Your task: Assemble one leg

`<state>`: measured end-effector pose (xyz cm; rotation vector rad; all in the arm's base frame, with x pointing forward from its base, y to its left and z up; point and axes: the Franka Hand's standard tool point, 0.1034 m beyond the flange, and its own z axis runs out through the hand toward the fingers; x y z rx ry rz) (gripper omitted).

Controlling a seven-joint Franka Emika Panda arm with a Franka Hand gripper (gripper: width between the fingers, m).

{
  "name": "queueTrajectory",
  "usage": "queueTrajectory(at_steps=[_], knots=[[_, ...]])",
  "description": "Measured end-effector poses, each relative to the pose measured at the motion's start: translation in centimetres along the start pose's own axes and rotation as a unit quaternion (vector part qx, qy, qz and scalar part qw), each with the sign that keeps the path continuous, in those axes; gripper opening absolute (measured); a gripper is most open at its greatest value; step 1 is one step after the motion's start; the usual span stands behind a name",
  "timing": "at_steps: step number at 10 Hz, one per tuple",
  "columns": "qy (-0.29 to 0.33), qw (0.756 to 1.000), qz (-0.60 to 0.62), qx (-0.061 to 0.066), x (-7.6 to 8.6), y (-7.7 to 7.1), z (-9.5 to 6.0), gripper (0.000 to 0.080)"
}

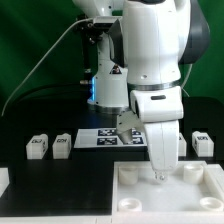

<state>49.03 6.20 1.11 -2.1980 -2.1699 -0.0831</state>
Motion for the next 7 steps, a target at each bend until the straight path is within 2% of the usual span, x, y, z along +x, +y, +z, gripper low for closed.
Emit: queueTrajectory(at_steps=[7], knots=[[0.000, 1.000, 0.021, -0.001, 0.01, 0.04, -0.13, 0.0649]])
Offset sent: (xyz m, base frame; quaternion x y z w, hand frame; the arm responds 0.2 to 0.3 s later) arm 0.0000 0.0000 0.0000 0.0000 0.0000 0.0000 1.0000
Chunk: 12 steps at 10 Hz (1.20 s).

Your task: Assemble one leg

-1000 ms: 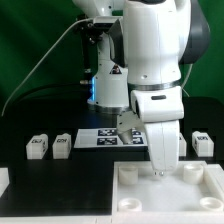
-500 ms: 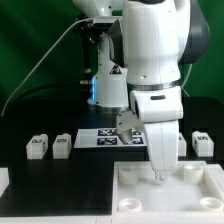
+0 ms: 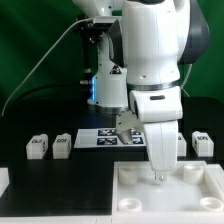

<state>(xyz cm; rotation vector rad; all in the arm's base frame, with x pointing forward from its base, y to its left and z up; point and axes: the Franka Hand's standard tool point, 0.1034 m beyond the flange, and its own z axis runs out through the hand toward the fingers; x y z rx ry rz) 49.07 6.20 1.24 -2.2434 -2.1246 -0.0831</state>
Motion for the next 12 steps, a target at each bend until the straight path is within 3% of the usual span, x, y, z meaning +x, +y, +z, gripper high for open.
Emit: queueTrajectory(at_steps=[2, 4, 6, 7, 8, 10, 11, 12], knots=[[-0.002, 0.998, 0.069, -0.012, 1.7, 0.0, -1.7, 0.0649], [-0.002, 0.983, 0.184, -0.015, 4.4, -1.0, -3.0, 0.0649], [0.005, 0.947, 0.320, -0.017, 8.2, -2.0, -3.7, 0.0649], [0.011, 0.917, 0.399, -0.017, 9.8, -2.6, -3.9, 0.0649], [0.022, 0.911, 0.411, -0.025, 10.6, -3.1, -3.9, 0.0649], [0.026, 0.875, 0.483, -0.019, 10.7, -3.2, -3.8, 0.0649], [0.027, 0.842, 0.539, -0.014, 11.0, -3.6, -3.5, 0.0649], [0.022, 0.803, 0.596, -0.004, 12.0, -4.9, -2.8, 0.0649]])
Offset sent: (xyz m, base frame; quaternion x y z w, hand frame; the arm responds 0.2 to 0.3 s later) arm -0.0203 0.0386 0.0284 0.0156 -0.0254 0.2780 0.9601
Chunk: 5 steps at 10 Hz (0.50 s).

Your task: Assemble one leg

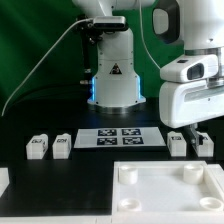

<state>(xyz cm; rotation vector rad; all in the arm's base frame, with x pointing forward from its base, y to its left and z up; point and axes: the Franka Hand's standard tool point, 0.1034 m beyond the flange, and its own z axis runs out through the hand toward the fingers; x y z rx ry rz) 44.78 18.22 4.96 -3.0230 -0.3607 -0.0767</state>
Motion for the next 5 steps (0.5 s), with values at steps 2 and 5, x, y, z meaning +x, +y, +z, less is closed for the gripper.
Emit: queueTrajectory(at_steps=[2, 5], knots=[[-0.004, 0.999, 0.037, 0.001, -1.5, -0.8, 0.4, 0.0649], [-0.026, 0.999, 0.025, -0.001, -2.4, -0.5, 0.8, 0.0649]])
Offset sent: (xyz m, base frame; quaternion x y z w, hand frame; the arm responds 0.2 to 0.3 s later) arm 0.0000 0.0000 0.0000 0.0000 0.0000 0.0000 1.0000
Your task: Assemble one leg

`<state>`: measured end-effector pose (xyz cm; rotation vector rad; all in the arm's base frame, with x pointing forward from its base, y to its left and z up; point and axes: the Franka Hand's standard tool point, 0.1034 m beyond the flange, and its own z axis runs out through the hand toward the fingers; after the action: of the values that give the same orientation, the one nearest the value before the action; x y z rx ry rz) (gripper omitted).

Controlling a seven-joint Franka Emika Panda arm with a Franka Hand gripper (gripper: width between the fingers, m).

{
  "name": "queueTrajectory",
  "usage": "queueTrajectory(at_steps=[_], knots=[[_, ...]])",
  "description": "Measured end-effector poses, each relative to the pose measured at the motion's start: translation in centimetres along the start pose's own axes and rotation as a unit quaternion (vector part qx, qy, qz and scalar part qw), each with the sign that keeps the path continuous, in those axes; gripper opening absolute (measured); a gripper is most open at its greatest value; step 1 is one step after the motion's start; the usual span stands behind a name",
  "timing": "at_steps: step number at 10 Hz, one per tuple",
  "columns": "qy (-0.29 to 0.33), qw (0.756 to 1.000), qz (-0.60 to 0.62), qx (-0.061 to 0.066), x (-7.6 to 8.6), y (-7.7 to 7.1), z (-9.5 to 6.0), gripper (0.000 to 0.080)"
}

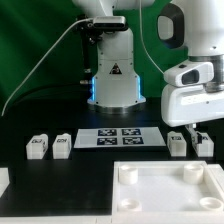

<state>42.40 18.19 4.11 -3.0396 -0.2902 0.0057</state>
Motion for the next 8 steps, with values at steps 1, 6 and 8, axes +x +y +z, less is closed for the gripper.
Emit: queueTrajectory(at_steps=[1, 6, 8], knots=[[-0.065, 0.998, 0.002, -0.006, -0.5, 0.2, 0.0, 0.0649], [-0.339, 0.940, 0.038, -0.013, -2.5, 0.6, -0.2, 0.0649], [-0.359, 0.933, 0.038, -0.010, -1.6, 0.4, 0.3, 0.0649]])
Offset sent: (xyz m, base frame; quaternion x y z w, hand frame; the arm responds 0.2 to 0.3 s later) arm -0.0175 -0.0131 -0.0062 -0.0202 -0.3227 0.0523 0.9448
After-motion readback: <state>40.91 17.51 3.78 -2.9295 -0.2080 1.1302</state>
